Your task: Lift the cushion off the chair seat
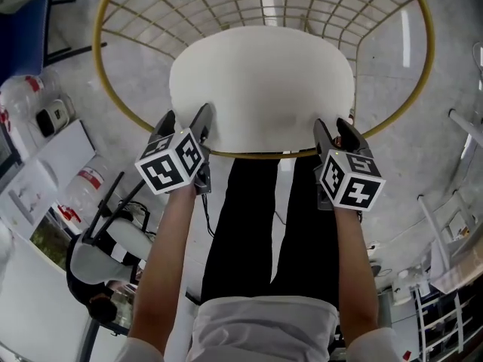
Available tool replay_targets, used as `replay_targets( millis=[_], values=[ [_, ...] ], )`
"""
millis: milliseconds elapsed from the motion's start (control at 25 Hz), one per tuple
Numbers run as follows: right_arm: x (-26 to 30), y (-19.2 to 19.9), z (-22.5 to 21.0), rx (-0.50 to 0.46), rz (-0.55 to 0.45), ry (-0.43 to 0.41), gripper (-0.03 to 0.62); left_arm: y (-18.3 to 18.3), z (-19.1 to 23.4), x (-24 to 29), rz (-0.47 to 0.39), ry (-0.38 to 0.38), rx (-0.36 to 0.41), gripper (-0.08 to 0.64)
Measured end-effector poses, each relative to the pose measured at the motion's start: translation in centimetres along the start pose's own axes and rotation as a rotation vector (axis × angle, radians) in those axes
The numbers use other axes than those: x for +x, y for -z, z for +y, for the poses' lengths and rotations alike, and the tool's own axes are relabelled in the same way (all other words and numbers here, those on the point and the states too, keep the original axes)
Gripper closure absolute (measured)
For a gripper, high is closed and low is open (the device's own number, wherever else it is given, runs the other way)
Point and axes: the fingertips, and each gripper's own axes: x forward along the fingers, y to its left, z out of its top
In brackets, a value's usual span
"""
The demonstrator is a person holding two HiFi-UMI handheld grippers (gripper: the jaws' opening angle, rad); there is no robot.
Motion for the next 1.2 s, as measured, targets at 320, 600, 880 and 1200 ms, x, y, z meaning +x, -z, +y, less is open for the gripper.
replay_targets(
  millis=[320,600,880,1200],
  values=[
    [1.0,0.1,-2.0,0.032,0.025,0.116,0.362,-0.2,-0.3,1.0,0.002,-0.017,-0.006,0.172],
    [0.6,0.5,-2.6,0.071,0.021,0.221,0.293,-0.3,-0.1,1.7,0.01,-0.02,-0.06,0.166],
    [1.7,0.4,-3.8,0.102,0.06,0.219,0.289,-0.2,-0.2,2.1,0.015,-0.043,-0.031,0.16],
    [2.9,0.3,-3.6,0.085,0.096,0.152,0.325,0.0,-0.4,2.8,0.02,-0.059,-0.026,0.161]
  ],
)
